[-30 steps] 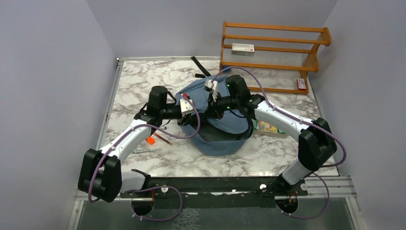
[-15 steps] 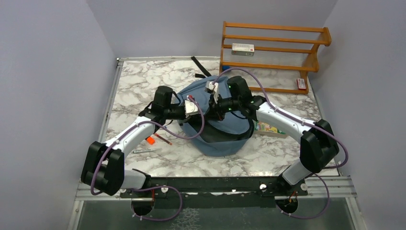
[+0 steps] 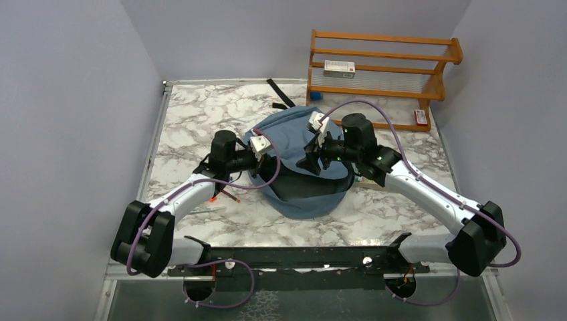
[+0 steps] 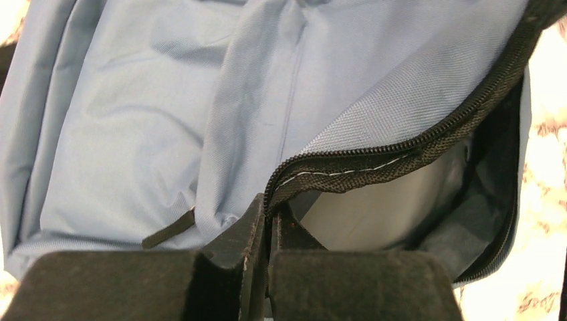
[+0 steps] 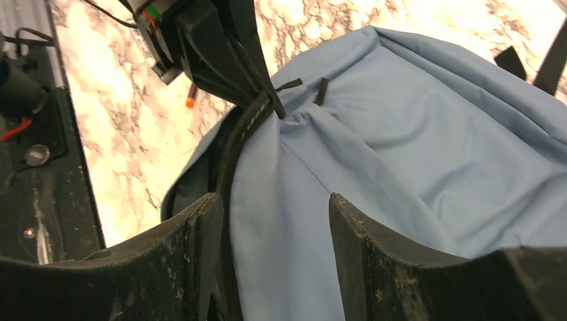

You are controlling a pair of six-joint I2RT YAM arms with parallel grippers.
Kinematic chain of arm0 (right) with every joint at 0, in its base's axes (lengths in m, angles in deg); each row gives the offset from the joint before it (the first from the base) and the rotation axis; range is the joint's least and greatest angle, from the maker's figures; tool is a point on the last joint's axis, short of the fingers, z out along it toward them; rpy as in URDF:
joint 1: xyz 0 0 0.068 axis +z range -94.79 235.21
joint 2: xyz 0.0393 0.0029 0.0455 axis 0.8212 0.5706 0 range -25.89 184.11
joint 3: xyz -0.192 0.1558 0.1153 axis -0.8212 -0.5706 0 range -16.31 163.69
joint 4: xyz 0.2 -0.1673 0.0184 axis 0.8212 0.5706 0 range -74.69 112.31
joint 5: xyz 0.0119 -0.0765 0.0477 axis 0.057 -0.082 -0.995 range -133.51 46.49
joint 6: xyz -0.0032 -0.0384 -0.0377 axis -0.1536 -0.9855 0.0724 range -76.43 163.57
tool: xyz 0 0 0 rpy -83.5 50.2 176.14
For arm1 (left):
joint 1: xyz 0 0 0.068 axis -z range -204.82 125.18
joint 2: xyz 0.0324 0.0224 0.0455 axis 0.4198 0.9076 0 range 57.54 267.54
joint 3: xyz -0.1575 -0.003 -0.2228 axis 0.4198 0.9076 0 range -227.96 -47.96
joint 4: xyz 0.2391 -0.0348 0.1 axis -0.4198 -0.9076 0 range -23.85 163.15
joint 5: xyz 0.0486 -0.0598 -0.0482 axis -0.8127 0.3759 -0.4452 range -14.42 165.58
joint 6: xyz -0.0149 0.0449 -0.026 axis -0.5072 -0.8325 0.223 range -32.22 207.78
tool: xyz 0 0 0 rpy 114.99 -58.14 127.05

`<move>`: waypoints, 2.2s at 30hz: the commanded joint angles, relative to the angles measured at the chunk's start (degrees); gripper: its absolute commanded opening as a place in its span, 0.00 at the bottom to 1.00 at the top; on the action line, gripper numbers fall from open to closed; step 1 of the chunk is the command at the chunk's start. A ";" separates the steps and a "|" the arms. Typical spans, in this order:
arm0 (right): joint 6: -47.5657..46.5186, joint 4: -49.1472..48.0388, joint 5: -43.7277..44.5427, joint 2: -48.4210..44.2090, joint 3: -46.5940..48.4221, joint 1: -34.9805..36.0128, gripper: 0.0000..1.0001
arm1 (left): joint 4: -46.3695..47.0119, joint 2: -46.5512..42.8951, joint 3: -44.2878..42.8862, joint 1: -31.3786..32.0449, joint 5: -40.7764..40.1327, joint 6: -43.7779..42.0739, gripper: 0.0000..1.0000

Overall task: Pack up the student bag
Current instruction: Unzip the student bag at the center of the board.

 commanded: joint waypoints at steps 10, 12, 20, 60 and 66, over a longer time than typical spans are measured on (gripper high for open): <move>-3.96 3.88 11.55 -3.28 0.26 -0.13 0.69 | 11.83 -5.70 8.21 -8.01 -20.12 39.97 0.00; -2.79 2.71 14.90 -4.03 0.04 -0.21 0.69 | 11.82 -6.06 9.44 -9.56 -20.69 44.33 0.00; 2.01 -0.45 24.90 -4.02 -0.28 -0.21 0.69 | 11.80 -3.15 11.53 -10.04 -26.32 57.11 0.00; -3.11 -4.54 3.13 24.52 15.89 -13.55 0.01 | 6.83 4.29 1.74 -12.06 -25.61 53.86 0.00; -3.88 -4.03 3.39 32.48 21.86 -14.57 0.02 | 3.77 7.91 -2.27 -12.45 -26.03 52.70 0.00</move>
